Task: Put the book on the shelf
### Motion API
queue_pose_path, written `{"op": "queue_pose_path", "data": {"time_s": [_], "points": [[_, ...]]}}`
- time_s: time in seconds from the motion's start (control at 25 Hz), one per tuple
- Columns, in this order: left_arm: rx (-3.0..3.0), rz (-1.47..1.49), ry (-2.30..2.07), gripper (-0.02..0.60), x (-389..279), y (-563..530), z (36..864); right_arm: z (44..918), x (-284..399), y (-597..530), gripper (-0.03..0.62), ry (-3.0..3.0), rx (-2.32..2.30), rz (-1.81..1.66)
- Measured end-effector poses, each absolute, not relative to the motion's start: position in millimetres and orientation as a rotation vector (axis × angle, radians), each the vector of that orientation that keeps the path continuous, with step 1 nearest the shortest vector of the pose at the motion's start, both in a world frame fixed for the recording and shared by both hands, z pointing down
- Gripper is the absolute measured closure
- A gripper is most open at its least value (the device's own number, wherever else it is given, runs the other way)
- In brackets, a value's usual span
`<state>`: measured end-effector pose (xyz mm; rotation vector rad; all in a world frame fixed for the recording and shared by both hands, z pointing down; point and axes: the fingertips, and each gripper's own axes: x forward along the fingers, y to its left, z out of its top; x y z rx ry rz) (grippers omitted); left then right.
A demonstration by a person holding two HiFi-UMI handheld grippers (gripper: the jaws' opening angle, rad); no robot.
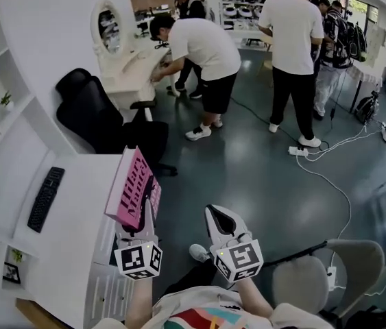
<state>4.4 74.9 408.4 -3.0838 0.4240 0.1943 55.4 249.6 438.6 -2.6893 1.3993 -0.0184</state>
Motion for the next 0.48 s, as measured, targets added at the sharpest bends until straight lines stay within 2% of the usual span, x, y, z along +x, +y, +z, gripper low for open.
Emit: {"op": "queue_pose_path", "data": {"time_s": [0.48], "points": [[-3.119, 0.162, 0.523, 0.43, 103.1, 24.8, 428.0, 450.8, 162.4, 207.2, 0.592, 1.47, -2.687, -0.103]]}}
